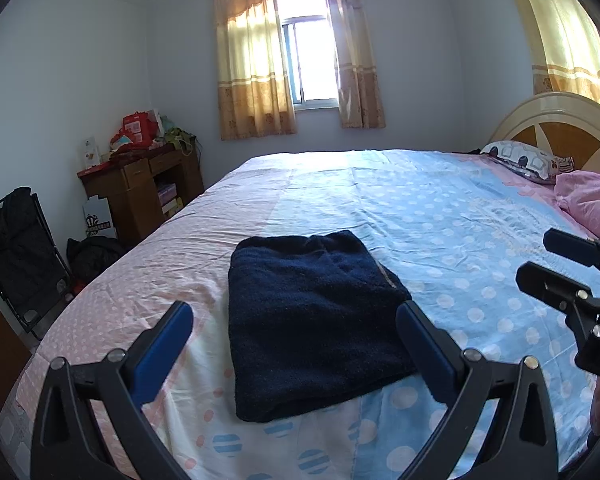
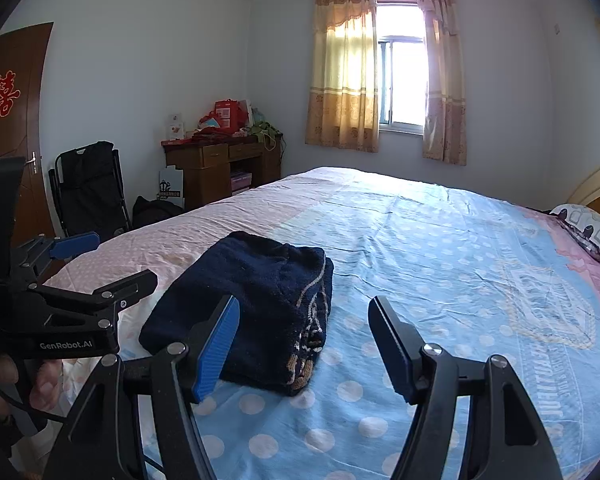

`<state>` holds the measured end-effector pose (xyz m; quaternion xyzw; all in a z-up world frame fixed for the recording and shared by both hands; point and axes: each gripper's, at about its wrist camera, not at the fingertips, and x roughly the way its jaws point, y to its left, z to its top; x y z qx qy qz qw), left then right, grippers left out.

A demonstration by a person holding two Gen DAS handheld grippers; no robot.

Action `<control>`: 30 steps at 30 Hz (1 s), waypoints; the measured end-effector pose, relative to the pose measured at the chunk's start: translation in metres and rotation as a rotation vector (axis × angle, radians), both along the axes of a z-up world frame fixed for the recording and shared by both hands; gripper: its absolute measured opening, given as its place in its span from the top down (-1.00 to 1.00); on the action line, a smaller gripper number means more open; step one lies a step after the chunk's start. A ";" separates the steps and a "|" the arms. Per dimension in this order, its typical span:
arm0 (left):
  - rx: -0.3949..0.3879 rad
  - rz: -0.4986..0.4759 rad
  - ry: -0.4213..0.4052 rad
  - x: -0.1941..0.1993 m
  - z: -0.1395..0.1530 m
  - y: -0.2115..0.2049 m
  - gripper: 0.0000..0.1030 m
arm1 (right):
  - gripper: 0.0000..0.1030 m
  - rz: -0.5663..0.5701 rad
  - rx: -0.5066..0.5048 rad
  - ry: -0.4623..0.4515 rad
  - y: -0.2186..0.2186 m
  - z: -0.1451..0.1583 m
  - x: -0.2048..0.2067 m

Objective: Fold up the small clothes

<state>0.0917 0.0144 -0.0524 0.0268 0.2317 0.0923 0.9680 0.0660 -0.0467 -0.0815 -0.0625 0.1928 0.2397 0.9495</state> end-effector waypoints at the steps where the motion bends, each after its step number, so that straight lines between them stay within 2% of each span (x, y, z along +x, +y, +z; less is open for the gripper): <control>1: 0.000 0.000 0.001 0.000 0.000 0.000 -1.00 | -0.31 -0.001 0.001 0.000 0.000 0.000 0.000; 15: -0.025 -0.013 0.002 0.000 -0.001 -0.004 -1.00 | -0.31 -0.003 0.019 -0.021 -0.004 0.001 -0.002; 18: -0.023 0.008 -0.021 -0.003 0.003 -0.003 -1.00 | -0.31 -0.005 0.027 -0.029 -0.006 0.002 -0.003; 23: -0.064 0.036 -0.053 -0.005 0.008 0.005 -1.00 | -0.31 0.002 0.040 -0.034 -0.008 0.004 -0.006; 30: -0.081 0.064 -0.049 -0.002 0.007 0.013 -1.00 | -0.31 0.007 0.036 -0.035 -0.009 0.003 -0.007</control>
